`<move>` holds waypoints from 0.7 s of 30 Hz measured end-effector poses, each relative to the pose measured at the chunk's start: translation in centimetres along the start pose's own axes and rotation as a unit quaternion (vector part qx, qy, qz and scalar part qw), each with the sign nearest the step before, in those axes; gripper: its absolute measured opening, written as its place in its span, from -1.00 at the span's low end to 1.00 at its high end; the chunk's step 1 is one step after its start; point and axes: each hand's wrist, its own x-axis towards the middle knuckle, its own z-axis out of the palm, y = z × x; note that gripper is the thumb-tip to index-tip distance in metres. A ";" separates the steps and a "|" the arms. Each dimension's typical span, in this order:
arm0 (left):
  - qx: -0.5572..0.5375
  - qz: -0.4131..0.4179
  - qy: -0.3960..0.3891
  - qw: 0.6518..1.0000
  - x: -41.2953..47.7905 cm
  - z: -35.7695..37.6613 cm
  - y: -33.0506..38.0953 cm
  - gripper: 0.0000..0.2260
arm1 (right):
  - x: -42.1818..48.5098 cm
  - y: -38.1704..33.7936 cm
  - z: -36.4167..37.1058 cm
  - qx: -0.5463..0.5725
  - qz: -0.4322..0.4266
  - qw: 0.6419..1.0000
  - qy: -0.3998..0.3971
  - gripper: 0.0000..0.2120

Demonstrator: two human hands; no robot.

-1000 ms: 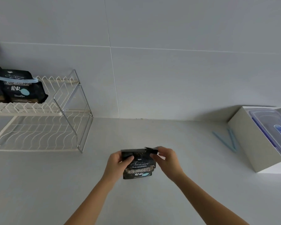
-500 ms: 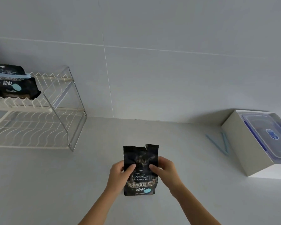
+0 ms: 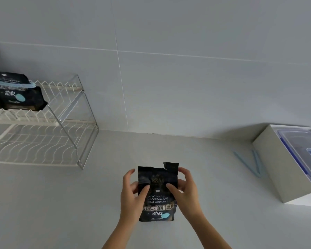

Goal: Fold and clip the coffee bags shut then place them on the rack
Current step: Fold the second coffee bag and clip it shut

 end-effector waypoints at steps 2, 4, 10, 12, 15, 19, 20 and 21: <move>0.019 0.042 0.051 0.998 -0.4 0.4 0.2 -0.57 | -0.1 -0.1 -0.4 -0.020 -0.018 0.999 0.018 -0.65; 0.032 0.076 0.082 0.993 -0.8 0.7 0.2 -0.62 | -0.5 -0.1 -0.9 -0.041 -0.027 0.998 0.048 -0.78; 0.134 0.205 0.065 0.967 -1.1 0.2 0.5 -0.62 | -1.8 0.0 -0.7 -0.128 -0.138 0.978 0.090 -0.69; 0.162 0.229 0.023 0.959 -0.5 -0.2 0.9 -0.63 | -1.9 -0.3 -0.3 -0.156 -0.160 0.973 0.058 -0.68; 0.187 0.208 -0.058 0.958 0.3 -0.9 1.6 -0.64 | -1.6 -0.7 -0.4 -0.155 -0.147 0.977 0.005 -0.59; 0.155 0.117 -0.138 0.971 0.2 -1.4 1.9 -0.54 | -1.0 -1.0 -0.9 -0.156 -0.094 0.982 -0.046 -0.59; 0.133 0.084 -0.149 0.976 0.2 -1.5 2.0 -0.54 | -1.0 -1.0 -1.0 -0.153 -0.084 0.983 -0.052 -0.60; 0.107 0.051 -0.160 0.980 0.3 -1.7 1.9 -0.54 | -1.0 -1.0 -1.2 -0.149 -0.078 0.984 -0.058 -0.61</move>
